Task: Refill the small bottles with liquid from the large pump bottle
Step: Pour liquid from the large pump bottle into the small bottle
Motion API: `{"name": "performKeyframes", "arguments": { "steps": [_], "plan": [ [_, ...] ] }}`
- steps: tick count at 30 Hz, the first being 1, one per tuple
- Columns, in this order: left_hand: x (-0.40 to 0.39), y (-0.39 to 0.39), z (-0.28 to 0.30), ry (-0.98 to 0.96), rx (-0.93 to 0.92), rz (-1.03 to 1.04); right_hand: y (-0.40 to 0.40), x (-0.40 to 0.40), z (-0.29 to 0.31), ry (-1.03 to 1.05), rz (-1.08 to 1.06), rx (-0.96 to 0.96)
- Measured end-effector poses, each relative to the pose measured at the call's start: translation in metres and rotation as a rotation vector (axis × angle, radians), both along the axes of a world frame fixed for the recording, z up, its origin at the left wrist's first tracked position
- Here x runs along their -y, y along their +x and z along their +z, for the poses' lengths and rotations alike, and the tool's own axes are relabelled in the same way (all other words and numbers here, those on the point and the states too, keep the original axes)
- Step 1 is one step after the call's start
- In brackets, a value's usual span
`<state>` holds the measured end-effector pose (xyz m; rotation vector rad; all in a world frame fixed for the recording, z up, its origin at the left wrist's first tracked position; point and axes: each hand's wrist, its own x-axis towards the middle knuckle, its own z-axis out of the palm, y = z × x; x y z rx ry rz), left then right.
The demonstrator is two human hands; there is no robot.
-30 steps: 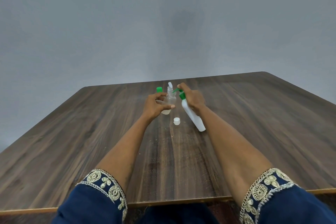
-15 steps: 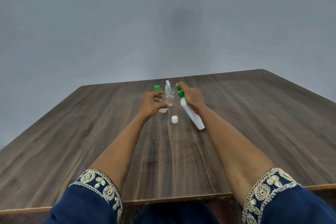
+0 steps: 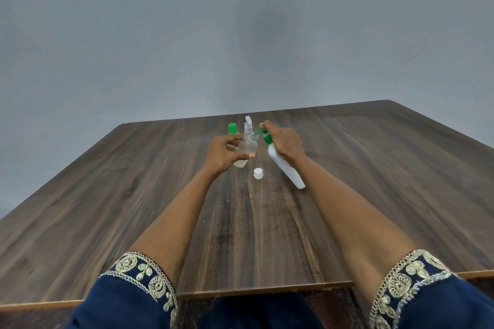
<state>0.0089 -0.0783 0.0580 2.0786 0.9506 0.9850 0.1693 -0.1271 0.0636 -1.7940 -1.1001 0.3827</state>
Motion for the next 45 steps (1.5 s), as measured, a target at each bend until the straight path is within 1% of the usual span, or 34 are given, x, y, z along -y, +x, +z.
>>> {"name": "performKeyframes", "arguments": {
  "steps": [4,10,13,17,23,34,42,45],
  "plan": [
    [0.000,0.000,-0.002,-0.015,0.030,0.008,0.002,0.000,-0.001,-0.009,0.000,0.006],
    [0.001,-0.003,-0.004,-0.010,0.011,-0.003,0.002,-0.004,-0.005,0.006,-0.027,0.010],
    [0.001,-0.003,-0.006,-0.014,0.020,-0.003,0.003,-0.002,-0.005,-0.007,0.002,0.024],
    [0.001,-0.001,-0.007,-0.054,0.053,0.007,0.004,0.003,-0.002,-0.036,0.011,-0.029],
    [0.004,0.002,-0.006,-0.030,0.039,-0.003,0.008,-0.003,-0.006,-0.054,-0.079,-0.001],
    [0.002,0.005,-0.005,-0.027,0.043,0.036,0.008,0.004,-0.002,-0.096,-0.064,-0.033],
    [0.005,0.006,0.001,-0.015,0.037,0.033,0.010,0.004,-0.001,-0.057,-0.070,-0.058],
    [0.007,0.007,0.002,0.008,0.014,0.010,0.011,0.003,-0.001,-0.032,-0.086,-0.037]
  ]
}}
